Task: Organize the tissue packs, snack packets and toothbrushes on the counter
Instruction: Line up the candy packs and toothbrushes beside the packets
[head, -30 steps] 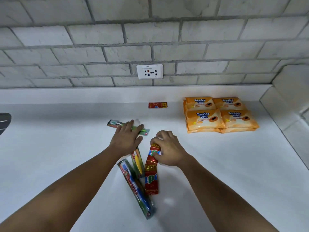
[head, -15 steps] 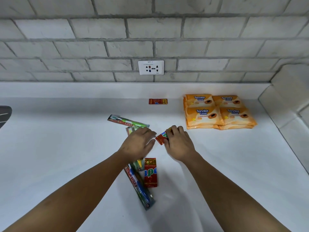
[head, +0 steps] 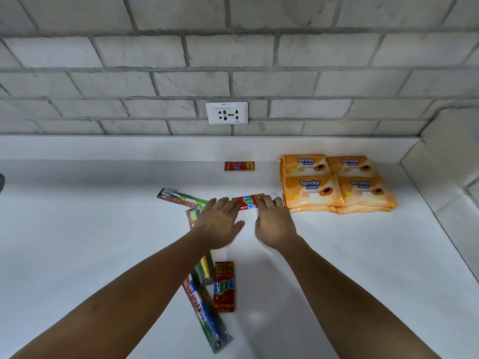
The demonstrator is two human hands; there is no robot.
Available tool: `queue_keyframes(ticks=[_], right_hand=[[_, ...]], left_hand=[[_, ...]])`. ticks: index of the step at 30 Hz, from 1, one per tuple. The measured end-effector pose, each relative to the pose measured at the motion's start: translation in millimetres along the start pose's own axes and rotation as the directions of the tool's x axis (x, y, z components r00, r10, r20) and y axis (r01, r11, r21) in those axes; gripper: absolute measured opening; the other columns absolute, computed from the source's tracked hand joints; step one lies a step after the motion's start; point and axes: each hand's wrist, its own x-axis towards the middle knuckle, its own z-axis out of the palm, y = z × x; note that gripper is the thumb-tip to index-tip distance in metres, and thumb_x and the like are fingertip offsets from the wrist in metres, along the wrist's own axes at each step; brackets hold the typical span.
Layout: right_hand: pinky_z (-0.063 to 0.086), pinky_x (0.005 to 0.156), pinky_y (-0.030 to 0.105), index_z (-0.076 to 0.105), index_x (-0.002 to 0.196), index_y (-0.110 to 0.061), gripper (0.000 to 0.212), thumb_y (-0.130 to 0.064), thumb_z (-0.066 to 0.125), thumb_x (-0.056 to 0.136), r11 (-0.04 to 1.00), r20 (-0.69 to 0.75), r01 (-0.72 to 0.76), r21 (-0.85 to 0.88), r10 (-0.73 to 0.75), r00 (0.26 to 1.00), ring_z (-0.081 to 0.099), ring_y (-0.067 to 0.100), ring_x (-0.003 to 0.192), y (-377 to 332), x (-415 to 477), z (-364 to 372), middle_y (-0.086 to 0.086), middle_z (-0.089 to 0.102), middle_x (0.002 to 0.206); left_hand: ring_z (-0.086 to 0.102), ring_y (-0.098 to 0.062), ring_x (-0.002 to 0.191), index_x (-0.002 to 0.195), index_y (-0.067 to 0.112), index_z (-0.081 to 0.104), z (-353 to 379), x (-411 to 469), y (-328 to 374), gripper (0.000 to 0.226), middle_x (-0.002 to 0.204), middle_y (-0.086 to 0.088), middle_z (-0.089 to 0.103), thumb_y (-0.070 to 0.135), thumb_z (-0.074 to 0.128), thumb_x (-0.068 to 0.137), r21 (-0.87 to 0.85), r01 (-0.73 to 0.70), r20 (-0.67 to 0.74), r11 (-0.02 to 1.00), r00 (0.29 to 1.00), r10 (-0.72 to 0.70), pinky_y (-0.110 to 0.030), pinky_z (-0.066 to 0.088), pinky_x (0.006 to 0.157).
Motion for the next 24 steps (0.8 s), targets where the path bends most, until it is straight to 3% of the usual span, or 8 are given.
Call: queue_keyframes(ticks=[4,10,19,24], right_hand=[[0.039,0.113,0.044,0.034,0.156,-0.016,0.061,-0.028,0.052,0.099,1.0,0.007,0.003,0.019,-0.003,1.0,0.039,0.028,0.137,3,16,0,0.001,0.041,0.157],[0.032,0.117,0.047,0.028,0.159,-0.018,0.062,-0.029,0.046,0.102,0.999,0.019,0.041,0.024,-0.042,0.999,0.034,0.029,0.143,0,41,0,0.001,0.034,0.164],[0.026,0.12,0.052,0.022,0.162,-0.018,0.063,-0.035,0.039,0.105,0.997,0.037,0.075,-0.007,-0.075,0.996,0.026,0.032,0.149,-3,62,5,0.001,0.026,0.168],[0.015,0.12,0.064,0.023,0.161,-0.019,0.063,-0.043,0.036,0.105,0.998,0.033,0.052,-0.025,-0.051,0.998,0.017,0.032,0.155,-4,68,11,0.0,0.023,0.169]], left_hand=[[0.041,-0.028,0.143,0.155,0.013,0.043,-6,21,-7,0.066,0.158,-0.007,0.046,0.055,0.026,0.107,0.018,0.045,-0.003,0.999,0.999,-0.045,-0.048,0.028,0.123],[0.04,-0.028,0.145,0.155,0.014,0.043,-12,44,-30,0.064,0.162,-0.007,0.041,0.052,0.028,0.107,-0.007,0.101,0.026,0.995,0.995,-0.1,-0.047,0.03,0.122],[0.022,-0.021,0.158,0.165,0.018,0.022,-5,59,-55,0.07,0.172,-0.001,0.023,0.056,0.02,0.107,-0.078,0.157,0.111,0.985,0.983,-0.148,-0.044,0.024,0.126],[0.016,-0.021,0.159,0.166,0.021,0.017,-5,62,-59,0.069,0.173,0.001,0.017,0.056,0.019,0.107,-0.104,0.184,0.132,0.977,0.977,-0.17,-0.046,0.023,0.126]])
